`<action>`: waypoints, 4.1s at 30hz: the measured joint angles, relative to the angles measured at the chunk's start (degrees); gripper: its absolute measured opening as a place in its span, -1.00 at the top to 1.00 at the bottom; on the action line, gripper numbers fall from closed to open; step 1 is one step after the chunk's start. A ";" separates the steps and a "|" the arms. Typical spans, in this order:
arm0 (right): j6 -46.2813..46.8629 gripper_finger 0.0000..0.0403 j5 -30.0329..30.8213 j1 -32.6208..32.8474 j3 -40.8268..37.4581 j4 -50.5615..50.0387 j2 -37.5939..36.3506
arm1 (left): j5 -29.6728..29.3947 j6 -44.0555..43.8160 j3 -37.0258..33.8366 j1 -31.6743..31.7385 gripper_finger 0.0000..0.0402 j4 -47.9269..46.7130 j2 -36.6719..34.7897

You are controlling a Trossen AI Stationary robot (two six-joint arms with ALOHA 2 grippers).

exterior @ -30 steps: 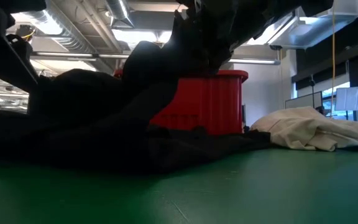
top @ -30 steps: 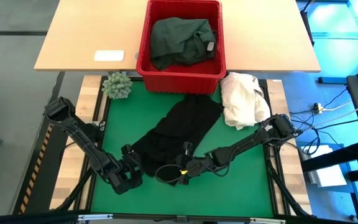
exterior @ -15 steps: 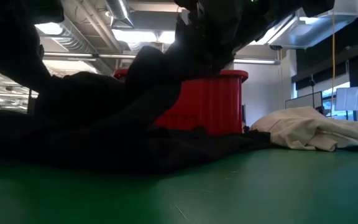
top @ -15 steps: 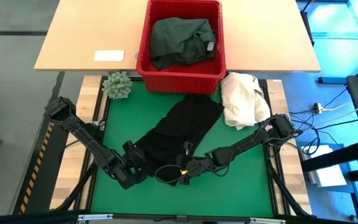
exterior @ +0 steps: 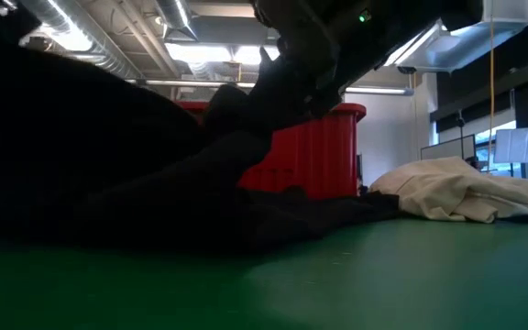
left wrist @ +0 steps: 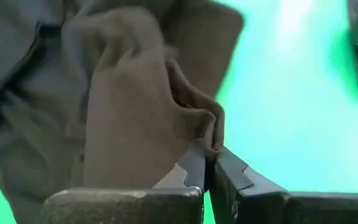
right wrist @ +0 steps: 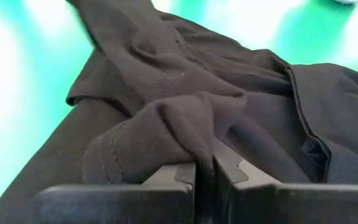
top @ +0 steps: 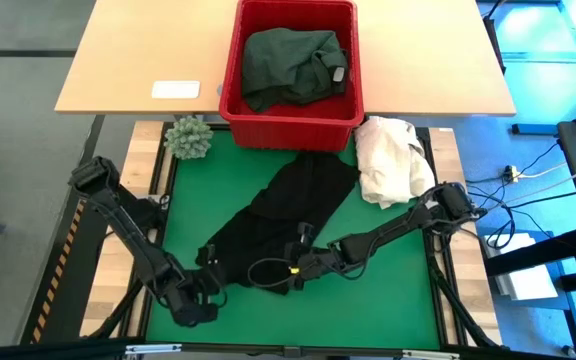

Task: Fold laundry
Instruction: Fold the black shirt

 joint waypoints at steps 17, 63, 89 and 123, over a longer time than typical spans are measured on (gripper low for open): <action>0.00 0.92 -0.41 -0.35 0.00 -1.15 -0.02 | 11.85 10.09 0.83 -0.50 0.64 1.06 5.96; -0.04 0.92 -2.69 -1.07 0.00 -1.41 -0.02 | 1.47 23.20 8.93 -1.75 0.22 -27.93 15.39; 0.00 0.92 -2.69 -1.07 0.00 -2.13 -0.02 | -11.75 27.53 8.88 4.71 0.65 -24.76 21.33; 10.03 0.99 -18.60 22.55 6.93 -4.94 -2.64 | 9.91 24.26 22.57 -4.02 1.00 11.11 16.02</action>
